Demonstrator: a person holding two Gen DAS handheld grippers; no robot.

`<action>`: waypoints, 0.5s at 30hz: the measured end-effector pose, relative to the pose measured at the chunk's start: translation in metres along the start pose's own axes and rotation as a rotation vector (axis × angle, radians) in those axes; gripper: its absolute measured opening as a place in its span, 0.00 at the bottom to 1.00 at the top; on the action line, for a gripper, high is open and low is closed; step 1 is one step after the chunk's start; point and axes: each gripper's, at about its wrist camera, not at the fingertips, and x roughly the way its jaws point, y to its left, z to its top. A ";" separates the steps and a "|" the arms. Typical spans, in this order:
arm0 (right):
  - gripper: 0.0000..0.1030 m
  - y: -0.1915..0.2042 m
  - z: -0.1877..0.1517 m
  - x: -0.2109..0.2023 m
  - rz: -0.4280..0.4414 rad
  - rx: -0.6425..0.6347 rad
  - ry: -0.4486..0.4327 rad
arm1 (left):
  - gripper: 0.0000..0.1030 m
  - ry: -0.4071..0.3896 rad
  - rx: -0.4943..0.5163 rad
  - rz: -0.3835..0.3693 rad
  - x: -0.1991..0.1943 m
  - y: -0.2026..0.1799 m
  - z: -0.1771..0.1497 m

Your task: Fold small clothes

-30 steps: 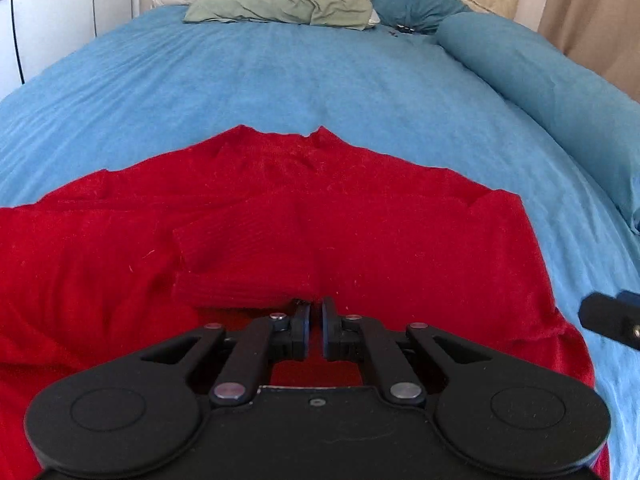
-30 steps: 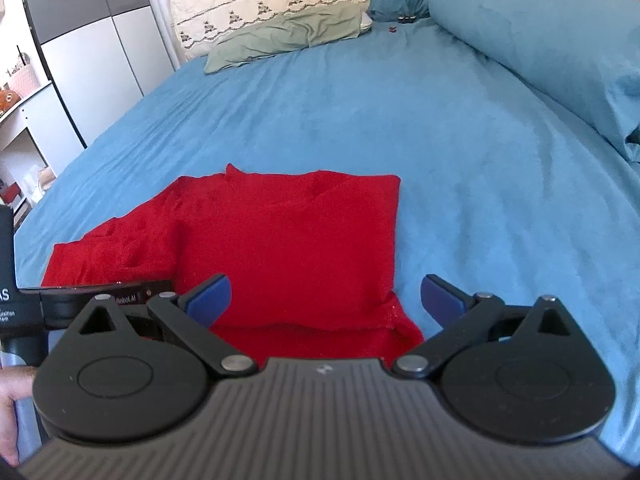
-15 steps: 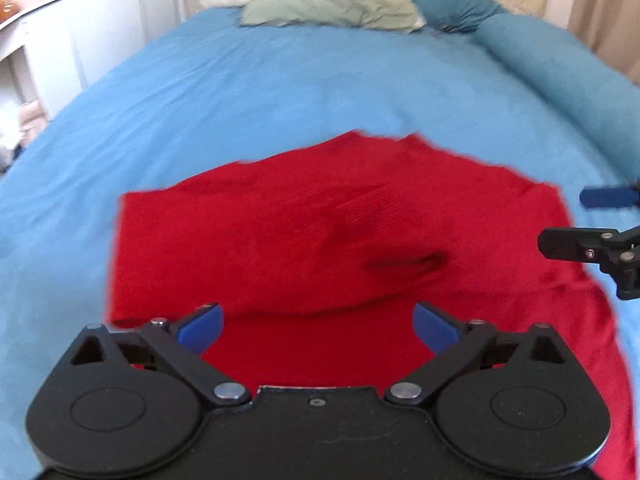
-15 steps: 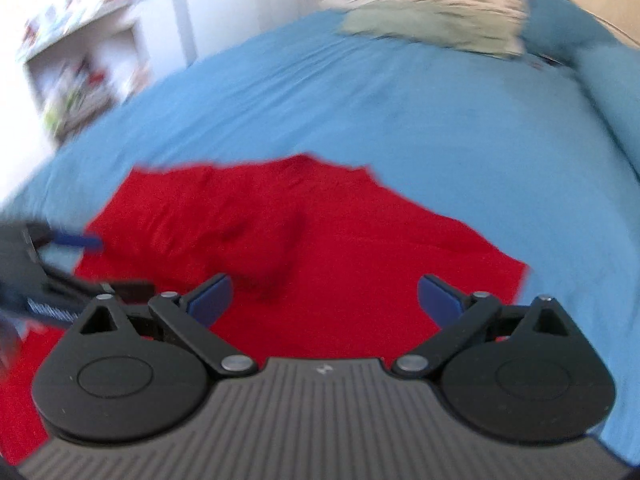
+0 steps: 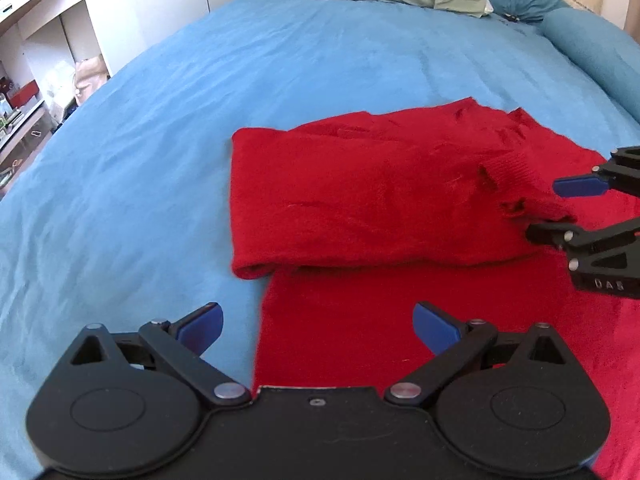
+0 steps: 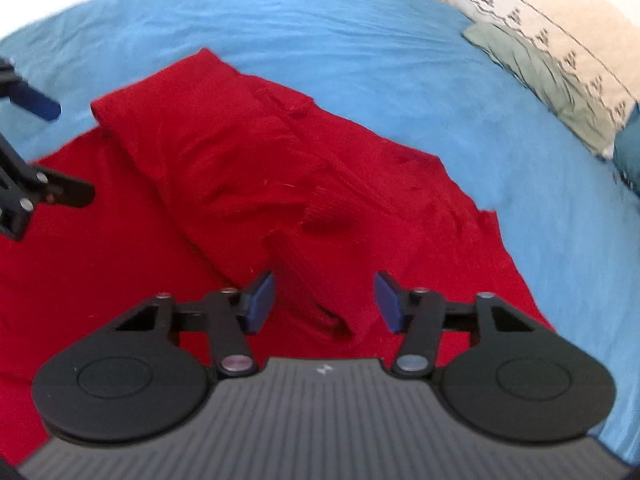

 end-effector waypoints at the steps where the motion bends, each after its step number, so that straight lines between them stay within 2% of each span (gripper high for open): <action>1: 0.44 0.000 0.002 0.005 -0.005 -0.005 0.007 | 1.00 0.004 0.002 0.006 0.003 0.001 0.000; 2: 0.35 0.000 0.003 0.009 -0.007 -0.003 0.014 | 1.00 0.006 0.002 0.011 0.004 0.004 -0.001; 5: 0.20 -0.010 0.005 0.009 -0.023 0.036 -0.004 | 1.00 0.010 -0.007 0.013 0.010 0.009 -0.001; 11: 0.20 -0.068 0.002 -0.031 -0.136 0.267 -0.110 | 1.00 0.009 -0.010 0.028 0.021 0.013 0.008; 15: 0.20 -0.108 -0.018 -0.060 -0.225 0.383 -0.148 | 1.00 0.007 -0.024 0.034 0.032 0.012 0.014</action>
